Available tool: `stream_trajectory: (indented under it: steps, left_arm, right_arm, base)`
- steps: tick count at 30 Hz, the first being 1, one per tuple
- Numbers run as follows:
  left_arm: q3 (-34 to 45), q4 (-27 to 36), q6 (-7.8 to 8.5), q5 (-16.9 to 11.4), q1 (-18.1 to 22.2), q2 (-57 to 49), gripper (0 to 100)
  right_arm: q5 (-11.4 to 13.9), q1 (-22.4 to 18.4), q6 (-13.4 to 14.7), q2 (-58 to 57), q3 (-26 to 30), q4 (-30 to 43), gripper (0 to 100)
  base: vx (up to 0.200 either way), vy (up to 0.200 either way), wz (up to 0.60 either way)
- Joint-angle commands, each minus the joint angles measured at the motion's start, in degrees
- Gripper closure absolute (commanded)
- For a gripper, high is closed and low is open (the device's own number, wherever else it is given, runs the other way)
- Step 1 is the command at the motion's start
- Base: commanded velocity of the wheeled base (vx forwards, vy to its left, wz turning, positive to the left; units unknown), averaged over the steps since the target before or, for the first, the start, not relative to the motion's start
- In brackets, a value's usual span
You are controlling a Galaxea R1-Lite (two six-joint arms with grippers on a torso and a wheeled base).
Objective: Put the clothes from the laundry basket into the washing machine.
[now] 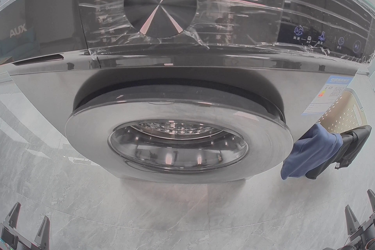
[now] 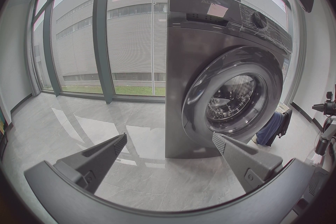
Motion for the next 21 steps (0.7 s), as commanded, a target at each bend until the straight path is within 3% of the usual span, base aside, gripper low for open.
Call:
stream_trajectory:
  steps: [1,16,21]
  left_arm:
    - [0.84,0.02,-0.02,0.04,-0.02,-0.86,0]
    - [0.84,0.02,-0.02,0.04,-0.02,-0.86,0]
    - [0.84,0.02,-0.02,0.04,-0.02,-0.86,0]
  right_arm:
    - [0.04,-0.09,-0.08,-0.93,1.01,-0.02,0]
    - [-0.05,0.0,0.19,-0.93,1.01,0.07,0]
    - [0.04,0.0,0.1,-0.93,1.01,-0.02,0]
  base:
    - [0.0,0.0,0.0]
    - [0.0,0.0,0.0]
    - [0.0,0.12,0.0]
